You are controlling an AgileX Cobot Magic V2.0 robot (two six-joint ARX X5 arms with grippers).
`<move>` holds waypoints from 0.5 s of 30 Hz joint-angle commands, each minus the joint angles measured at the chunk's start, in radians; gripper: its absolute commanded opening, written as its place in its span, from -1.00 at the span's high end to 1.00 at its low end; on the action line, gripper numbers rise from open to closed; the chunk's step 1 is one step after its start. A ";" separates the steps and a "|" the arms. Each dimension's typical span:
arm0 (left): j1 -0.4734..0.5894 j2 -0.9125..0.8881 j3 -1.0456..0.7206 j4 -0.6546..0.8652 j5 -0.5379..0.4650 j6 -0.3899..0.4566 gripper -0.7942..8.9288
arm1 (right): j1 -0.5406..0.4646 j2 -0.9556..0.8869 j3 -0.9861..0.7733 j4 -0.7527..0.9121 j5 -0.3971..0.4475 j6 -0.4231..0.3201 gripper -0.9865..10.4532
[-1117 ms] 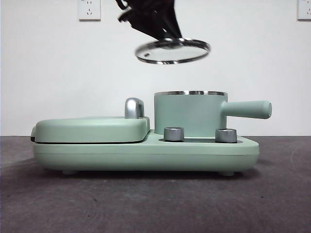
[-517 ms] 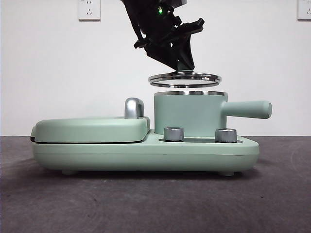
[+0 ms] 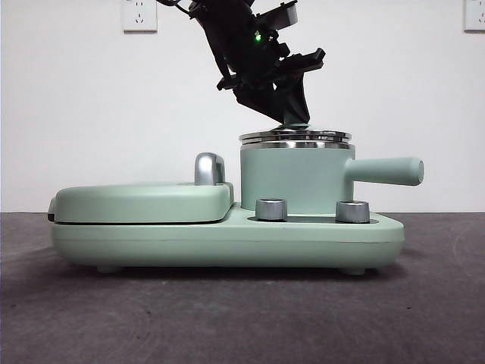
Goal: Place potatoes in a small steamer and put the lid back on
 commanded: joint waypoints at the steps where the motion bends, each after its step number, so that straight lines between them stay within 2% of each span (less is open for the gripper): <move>1: -0.009 0.013 0.023 0.023 0.008 -0.005 0.81 | 0.006 0.006 0.007 0.006 0.000 0.011 0.14; 15: -0.014 0.014 0.023 -0.013 0.029 -0.003 0.81 | 0.006 0.005 0.007 0.006 0.000 0.018 0.14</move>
